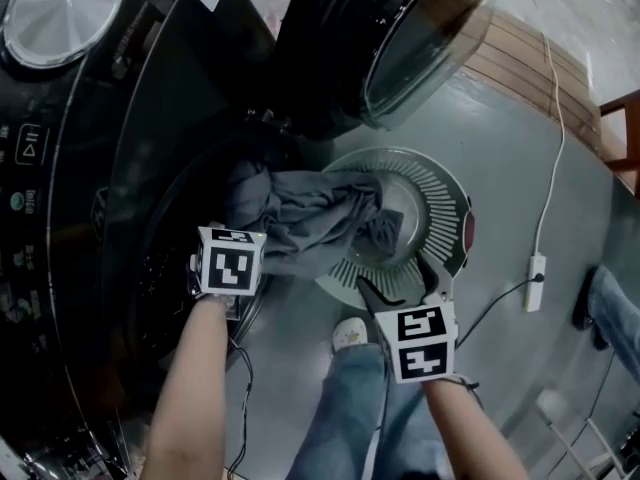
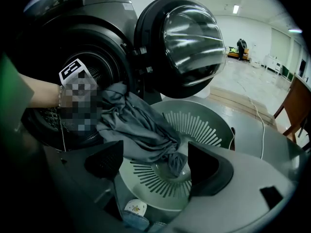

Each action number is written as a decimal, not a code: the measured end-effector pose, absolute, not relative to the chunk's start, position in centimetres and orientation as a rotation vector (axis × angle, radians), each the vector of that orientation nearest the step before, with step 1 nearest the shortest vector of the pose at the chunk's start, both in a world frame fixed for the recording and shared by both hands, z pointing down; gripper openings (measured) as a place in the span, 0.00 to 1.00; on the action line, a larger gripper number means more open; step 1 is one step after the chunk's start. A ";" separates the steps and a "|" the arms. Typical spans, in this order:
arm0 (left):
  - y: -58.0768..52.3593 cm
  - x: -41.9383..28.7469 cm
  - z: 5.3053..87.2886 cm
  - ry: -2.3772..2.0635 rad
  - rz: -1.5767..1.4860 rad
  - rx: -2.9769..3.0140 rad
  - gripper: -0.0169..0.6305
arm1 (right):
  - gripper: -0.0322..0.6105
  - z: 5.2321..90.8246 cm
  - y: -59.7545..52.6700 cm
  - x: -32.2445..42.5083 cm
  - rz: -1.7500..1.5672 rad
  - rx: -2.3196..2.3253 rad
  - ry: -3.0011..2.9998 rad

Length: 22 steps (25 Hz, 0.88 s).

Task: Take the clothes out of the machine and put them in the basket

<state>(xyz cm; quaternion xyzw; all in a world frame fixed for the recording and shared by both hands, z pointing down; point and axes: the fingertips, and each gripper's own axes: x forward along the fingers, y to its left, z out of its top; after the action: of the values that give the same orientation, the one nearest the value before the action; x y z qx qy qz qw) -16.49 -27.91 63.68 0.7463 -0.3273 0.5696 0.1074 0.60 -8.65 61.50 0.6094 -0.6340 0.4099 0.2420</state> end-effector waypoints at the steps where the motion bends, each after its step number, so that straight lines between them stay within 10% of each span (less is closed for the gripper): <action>1: -27.5 -16.2 63.3 -0.953 1.662 2.199 0.20 | 0.69 61.2 -8.7 0.8 1.115 1.669 -1.737; 22: -11.7 2.5 58.3 -0.480 1.154 2.295 0.19 | 0.68 58.9 -1.7 10.2 1.123 1.788 -1.591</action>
<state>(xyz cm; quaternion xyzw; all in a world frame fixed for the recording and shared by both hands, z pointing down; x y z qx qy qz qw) 2.45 -11.70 58.27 0.8477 -0.1773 0.4264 0.2610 10.21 -1.66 58.86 0.6556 -0.5831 0.4118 0.2462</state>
